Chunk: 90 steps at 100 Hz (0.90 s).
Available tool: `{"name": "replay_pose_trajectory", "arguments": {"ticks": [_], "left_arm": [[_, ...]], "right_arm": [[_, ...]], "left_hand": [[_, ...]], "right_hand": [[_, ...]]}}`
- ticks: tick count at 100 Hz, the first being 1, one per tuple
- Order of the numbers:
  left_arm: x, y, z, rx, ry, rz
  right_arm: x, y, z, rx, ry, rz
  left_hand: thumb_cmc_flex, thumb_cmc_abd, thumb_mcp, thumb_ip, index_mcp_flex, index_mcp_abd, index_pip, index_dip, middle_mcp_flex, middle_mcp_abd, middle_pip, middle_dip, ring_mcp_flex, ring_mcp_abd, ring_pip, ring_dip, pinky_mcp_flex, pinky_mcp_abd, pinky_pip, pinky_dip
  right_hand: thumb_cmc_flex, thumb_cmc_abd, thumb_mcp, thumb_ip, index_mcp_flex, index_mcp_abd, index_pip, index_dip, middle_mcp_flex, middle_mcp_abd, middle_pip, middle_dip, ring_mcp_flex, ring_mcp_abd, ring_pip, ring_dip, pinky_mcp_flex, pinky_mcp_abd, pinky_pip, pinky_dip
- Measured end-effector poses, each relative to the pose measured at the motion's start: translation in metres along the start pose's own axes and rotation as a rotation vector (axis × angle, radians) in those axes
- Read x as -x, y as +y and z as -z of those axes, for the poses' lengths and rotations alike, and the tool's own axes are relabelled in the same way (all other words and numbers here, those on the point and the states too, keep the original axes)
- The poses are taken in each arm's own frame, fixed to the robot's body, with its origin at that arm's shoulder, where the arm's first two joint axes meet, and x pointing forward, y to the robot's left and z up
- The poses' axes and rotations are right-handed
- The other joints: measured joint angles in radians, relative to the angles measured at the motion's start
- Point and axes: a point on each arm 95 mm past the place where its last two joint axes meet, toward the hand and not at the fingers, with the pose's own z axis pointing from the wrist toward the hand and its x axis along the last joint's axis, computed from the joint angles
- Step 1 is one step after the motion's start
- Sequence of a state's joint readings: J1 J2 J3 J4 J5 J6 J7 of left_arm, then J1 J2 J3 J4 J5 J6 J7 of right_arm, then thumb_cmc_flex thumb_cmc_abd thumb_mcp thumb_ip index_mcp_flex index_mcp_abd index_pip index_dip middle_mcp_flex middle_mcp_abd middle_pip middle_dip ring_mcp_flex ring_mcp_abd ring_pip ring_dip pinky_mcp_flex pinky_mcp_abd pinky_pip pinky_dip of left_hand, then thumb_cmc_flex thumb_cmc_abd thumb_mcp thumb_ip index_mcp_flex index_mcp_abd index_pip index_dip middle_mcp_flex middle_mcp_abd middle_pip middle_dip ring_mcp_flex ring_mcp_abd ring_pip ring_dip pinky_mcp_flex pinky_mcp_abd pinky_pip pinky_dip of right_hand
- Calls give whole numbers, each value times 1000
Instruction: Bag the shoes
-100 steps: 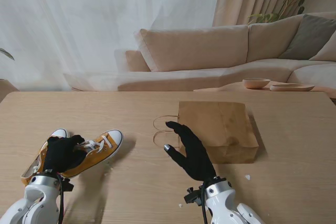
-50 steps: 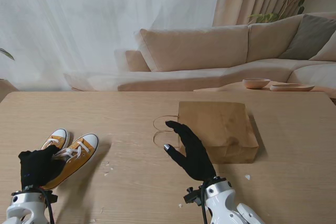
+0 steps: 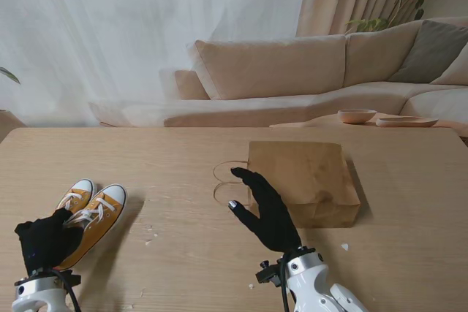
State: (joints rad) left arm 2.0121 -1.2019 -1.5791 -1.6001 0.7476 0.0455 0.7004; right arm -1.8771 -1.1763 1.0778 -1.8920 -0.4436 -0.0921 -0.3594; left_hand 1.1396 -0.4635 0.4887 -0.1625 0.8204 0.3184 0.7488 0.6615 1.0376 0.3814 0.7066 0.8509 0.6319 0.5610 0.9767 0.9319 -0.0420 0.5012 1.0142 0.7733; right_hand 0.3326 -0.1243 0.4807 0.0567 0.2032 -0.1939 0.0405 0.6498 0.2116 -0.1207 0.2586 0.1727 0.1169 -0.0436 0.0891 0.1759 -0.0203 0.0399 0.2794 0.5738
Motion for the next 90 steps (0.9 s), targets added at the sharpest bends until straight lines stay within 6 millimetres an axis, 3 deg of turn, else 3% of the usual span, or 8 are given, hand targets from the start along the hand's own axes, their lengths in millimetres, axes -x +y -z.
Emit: {"name": "replay_pose_trajectory", "arguments": {"ticks": [57,90], "left_arm": [[3,10,-18,36,-129,-21],[3,18,-20,53,-153,16]], "right_arm": [[-1,1,0,2,2,-1],[-1,1,-1,3,2,-1]], "left_hand": [[0,0,1,0,-19,6,40,-13,0,0,6,0,0,-1,0,0,0,0,2,-12],[0,0,1,-1,-48,9,85,-85,0,0,7,-57,0,-3,0,-18,-1,0,2,-34]], "right_hand": [[0,0,0,0,0,0,0,0,0,0,0,0,0,0,0,0,0,0,0,0],[0,0,0,0,0,0,0,0,0,0,0,0,0,0,1,0,0,0,0,0]]}}
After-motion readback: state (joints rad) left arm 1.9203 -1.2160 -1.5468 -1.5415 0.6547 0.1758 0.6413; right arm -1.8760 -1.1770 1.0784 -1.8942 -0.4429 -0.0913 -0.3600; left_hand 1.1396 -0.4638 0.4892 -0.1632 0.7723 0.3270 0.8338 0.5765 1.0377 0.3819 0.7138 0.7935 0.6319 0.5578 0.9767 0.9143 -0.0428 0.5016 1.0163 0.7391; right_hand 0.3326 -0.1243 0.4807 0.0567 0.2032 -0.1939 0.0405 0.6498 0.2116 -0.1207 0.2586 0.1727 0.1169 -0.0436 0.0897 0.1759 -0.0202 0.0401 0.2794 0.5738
